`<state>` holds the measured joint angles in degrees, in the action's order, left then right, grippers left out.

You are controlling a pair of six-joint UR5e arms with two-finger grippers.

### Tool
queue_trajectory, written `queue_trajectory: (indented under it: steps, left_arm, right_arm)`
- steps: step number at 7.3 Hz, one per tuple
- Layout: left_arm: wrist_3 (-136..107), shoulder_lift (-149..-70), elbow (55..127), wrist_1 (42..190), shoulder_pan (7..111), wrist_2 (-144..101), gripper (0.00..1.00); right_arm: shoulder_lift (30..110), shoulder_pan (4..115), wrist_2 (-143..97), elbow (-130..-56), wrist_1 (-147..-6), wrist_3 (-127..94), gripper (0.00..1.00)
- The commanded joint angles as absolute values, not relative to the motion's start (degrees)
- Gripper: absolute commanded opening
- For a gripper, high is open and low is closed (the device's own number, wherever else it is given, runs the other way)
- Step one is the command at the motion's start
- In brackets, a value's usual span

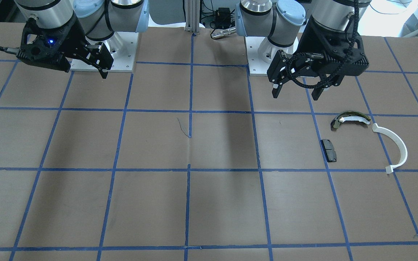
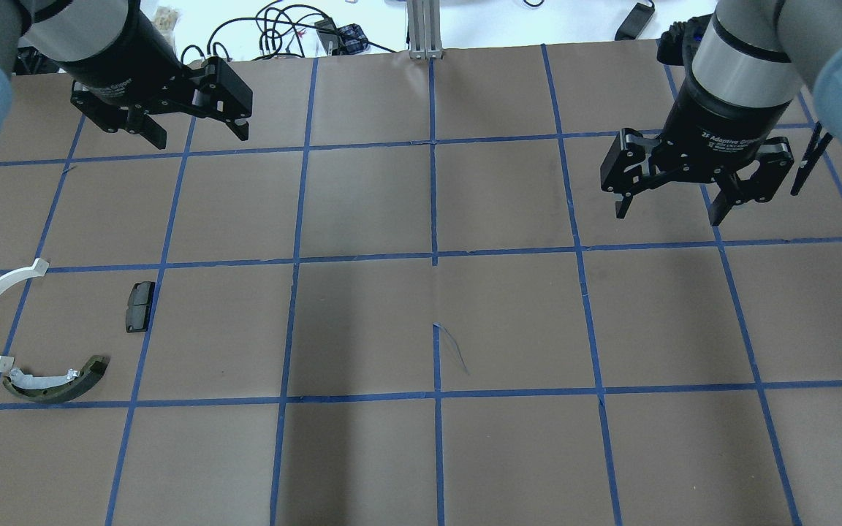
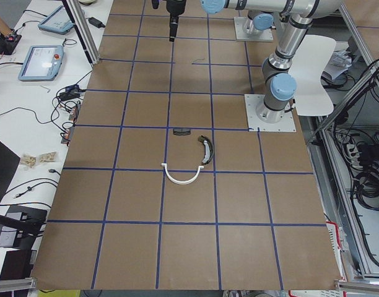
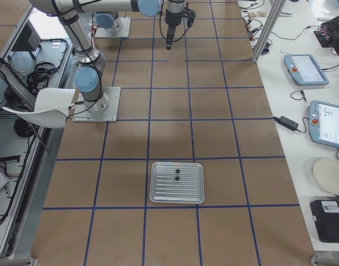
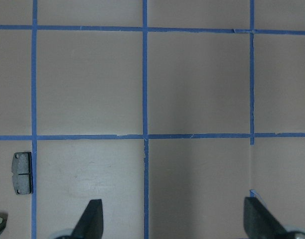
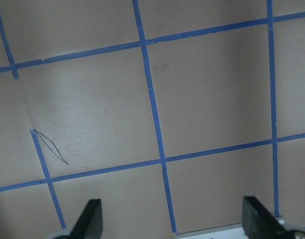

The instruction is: Place bearing gear from tray to pile

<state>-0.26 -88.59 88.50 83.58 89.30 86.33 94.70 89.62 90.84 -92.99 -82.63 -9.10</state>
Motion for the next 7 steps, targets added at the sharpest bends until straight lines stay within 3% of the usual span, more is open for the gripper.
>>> queue_trajectory:
  steps: [1, 7]
  left_arm:
    - [-0.3, -88.6, 88.5, 83.5, 89.3, 86.2, 1.0]
    - [-0.3, -88.6, 88.5, 83.6, 89.3, 86.4, 1.0]
  right_arm:
    - [94.7, 89.6, 90.9, -92.8, -82.6, -9.1, 1.0]
    - [94.6, 89.5, 91.3, -92.8, -83.1, -9.9, 1.0]
